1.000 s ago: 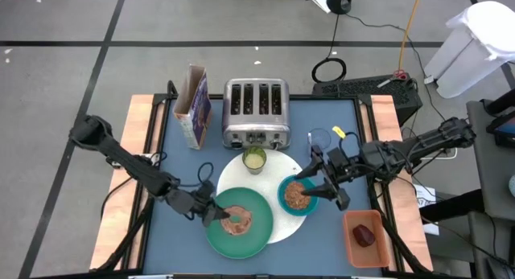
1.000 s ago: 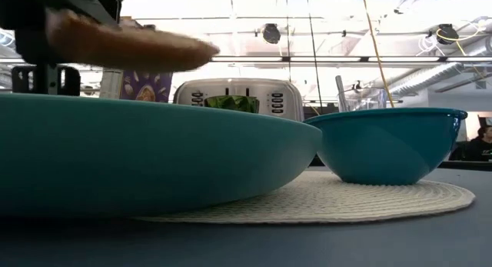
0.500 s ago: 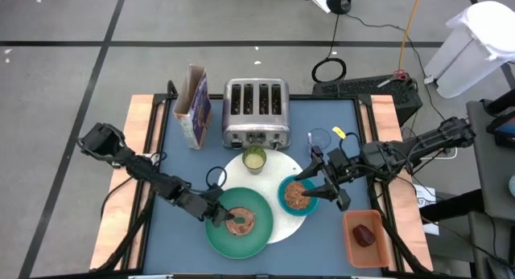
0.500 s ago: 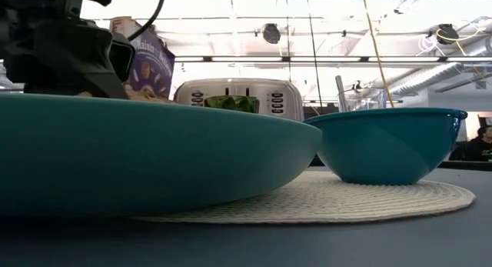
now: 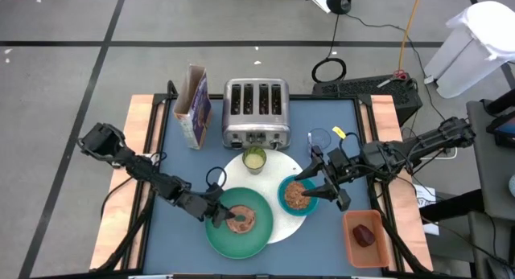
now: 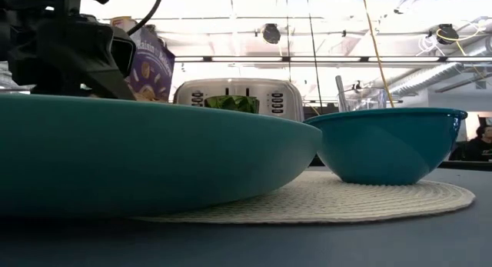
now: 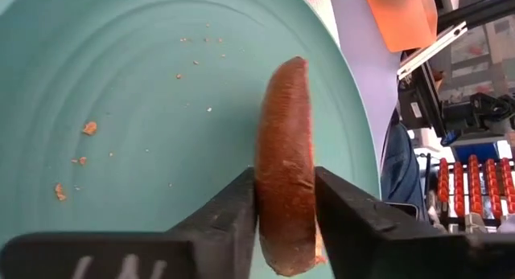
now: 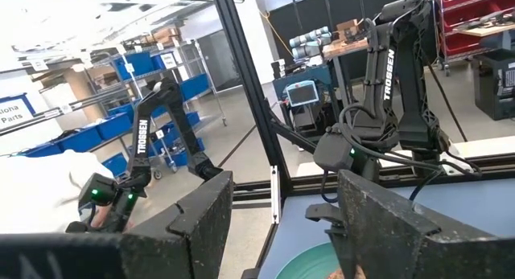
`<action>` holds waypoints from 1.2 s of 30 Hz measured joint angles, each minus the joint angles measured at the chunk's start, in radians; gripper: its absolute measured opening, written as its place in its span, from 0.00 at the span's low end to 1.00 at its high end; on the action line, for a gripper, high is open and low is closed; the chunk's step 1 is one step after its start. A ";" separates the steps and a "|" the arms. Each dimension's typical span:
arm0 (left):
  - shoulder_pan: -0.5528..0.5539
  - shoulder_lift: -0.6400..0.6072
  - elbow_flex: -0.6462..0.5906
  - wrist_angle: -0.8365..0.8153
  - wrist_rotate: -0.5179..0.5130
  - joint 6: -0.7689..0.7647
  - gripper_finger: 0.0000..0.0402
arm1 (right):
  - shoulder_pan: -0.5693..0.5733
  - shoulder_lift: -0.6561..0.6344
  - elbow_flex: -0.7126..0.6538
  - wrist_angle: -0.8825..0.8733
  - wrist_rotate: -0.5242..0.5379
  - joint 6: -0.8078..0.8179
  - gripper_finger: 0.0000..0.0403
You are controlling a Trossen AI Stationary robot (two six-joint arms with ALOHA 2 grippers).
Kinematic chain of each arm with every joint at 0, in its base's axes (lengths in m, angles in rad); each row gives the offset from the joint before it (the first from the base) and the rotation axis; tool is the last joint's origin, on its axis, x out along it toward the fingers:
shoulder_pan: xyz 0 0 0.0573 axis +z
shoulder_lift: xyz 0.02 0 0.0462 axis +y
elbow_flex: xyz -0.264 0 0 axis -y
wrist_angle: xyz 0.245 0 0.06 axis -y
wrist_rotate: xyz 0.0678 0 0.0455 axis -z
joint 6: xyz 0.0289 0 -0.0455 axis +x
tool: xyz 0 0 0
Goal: Arrange a breakfast setting
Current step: Put the bread on the green plate
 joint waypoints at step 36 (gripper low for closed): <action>0.003 -0.156 0.000 -0.145 -0.001 0.053 0.68 | 0.000 0.000 0.000 -0.005 -0.001 0.000 0.53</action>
